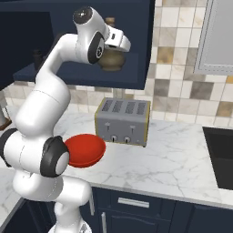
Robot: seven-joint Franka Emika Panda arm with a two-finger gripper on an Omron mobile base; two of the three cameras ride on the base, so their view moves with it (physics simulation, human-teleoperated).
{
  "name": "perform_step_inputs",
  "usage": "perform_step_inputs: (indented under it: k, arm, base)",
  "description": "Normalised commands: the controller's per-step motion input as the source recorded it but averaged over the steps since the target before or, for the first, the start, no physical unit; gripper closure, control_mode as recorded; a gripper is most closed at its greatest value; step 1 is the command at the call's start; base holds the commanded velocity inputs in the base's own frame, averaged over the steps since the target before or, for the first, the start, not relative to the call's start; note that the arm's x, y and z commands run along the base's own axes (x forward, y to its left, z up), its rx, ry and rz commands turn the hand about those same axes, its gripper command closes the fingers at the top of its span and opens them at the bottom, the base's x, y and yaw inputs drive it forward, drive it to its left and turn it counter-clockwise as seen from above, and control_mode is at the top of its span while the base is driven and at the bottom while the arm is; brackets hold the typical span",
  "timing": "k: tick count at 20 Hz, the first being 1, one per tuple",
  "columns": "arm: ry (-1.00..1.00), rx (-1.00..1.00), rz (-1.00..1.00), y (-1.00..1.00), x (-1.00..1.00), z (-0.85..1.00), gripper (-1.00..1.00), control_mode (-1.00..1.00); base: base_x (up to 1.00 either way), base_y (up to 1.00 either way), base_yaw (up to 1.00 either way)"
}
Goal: Retrieve the bottle and the shaker from the cabinet and place them next to the mixing bowl on the counter. Then add garlic from the fridge to the mixing bowl.
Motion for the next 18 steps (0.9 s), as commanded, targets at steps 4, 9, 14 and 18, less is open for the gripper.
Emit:
perform_step_inputs:
  k: [4,9,14,18]
  arm:
    - [0.0,0.0,0.0,0.0,0.0,0.0,1.0,-1.0]
    - [0.0,0.0,0.0,0.0,0.0,0.0,1.0,-1.0]
    - [0.0,0.0,0.0,0.0,0.0,0.0,1.0,-1.0]
    - [0.0,0.0,0.0,0.0,-0.03,0.0,1.0,-1.0]
  base:
    - [0.0,0.0,0.0]
    - [0.0,0.0,0.0]
    - [0.0,0.0,0.0]
    - [0.0,0.0,0.0]
